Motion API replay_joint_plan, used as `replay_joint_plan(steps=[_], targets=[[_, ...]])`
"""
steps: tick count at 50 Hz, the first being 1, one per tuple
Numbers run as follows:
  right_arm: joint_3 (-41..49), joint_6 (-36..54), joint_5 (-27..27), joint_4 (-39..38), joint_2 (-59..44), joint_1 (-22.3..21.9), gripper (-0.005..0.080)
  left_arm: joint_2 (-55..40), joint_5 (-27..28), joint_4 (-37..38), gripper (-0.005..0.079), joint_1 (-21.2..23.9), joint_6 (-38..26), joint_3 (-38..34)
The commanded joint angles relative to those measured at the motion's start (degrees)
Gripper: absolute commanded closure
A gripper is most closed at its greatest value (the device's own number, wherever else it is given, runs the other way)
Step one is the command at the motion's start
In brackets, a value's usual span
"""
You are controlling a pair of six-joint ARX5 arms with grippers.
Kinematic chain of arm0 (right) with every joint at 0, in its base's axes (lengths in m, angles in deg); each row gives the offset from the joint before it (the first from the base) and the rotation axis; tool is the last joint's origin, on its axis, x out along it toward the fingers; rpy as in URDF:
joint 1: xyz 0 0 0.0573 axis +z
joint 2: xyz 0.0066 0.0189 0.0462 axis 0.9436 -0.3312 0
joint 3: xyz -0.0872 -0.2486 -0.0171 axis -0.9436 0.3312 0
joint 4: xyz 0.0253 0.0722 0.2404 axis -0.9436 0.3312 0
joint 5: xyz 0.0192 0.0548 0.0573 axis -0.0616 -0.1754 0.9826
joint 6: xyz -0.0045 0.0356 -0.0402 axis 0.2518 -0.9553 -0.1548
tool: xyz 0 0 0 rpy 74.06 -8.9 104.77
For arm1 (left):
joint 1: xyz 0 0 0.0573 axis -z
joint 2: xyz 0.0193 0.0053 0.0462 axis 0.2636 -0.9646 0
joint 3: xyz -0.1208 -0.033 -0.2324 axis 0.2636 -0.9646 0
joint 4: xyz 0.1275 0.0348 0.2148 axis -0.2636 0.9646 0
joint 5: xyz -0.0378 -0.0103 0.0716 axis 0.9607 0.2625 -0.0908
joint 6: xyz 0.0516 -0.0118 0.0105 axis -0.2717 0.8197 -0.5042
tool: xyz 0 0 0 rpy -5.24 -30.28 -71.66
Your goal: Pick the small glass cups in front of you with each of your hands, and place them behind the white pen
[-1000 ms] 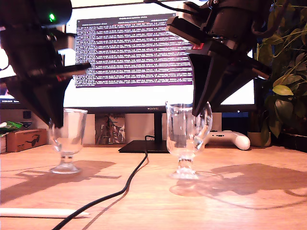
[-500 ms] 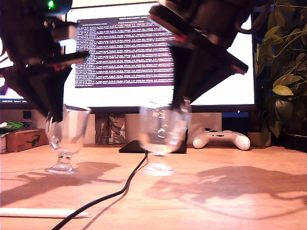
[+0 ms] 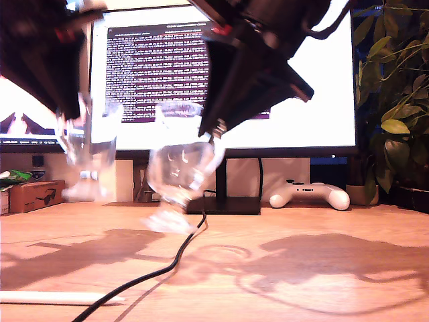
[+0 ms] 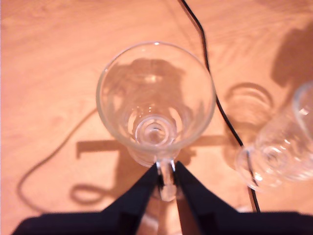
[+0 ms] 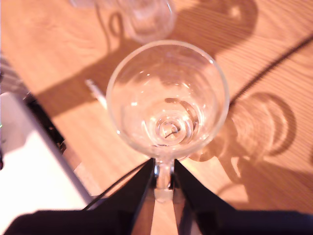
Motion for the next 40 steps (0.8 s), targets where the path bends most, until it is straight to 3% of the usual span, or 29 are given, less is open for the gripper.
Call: replay_joint_plan(steps=[1, 23, 40], targets=[[-0.9, 0.92, 0.57, -1.6, 0.11, 1.49, 0.0765, 1.77, 0.33, -0.72, 0.0764, -0.02, -0.2, -2.12], [-0.9, 1.64, -1.49, -4.87, 0.07, 5.55, 0.0765, 11.1, 3.17, -2.12, 0.0764, -0.02, -0.52, -10.16], [-0.9, 1.57, -2.1, -5.97, -1.86, 6.51, 0.0765, 12.33, 4.83, -2.1, 0.0764, -0.02, -1.77, -11.98]])
